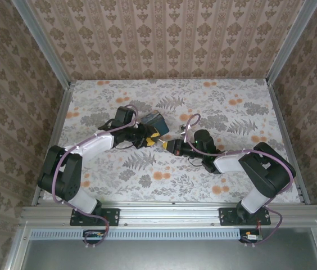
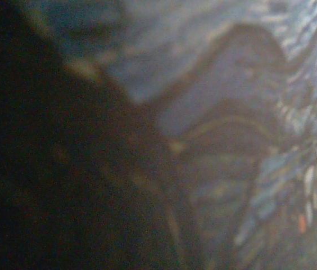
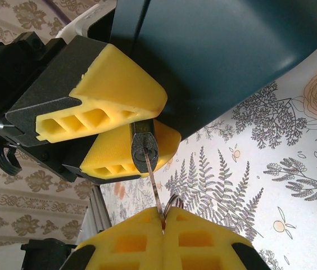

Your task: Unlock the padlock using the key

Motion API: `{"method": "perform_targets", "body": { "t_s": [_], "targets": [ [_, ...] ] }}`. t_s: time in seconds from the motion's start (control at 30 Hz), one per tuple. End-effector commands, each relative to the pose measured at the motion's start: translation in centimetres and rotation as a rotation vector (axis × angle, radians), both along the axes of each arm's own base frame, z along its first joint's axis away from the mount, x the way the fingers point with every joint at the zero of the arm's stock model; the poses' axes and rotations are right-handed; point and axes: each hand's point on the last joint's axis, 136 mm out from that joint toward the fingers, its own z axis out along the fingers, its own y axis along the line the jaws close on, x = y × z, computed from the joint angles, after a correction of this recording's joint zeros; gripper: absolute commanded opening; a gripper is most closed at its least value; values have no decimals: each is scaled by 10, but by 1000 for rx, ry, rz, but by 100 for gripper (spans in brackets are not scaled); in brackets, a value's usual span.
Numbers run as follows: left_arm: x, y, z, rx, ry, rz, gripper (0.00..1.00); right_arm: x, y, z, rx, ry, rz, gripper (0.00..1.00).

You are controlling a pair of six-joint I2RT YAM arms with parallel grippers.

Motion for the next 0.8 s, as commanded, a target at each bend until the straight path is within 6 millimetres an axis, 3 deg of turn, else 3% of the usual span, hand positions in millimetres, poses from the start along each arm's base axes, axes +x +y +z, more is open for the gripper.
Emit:
{"method": "perform_targets", "body": {
  "t_s": [0.0, 0.77],
  "targets": [
    [-3, 0, 9, -37, -6, -2, 0, 5, 7, 24, 54, -68, 29, 0],
    [0, 2, 10, -54, -108, -80, 0, -8, 16, 32, 150, -68, 107, 0]
  ]
}}
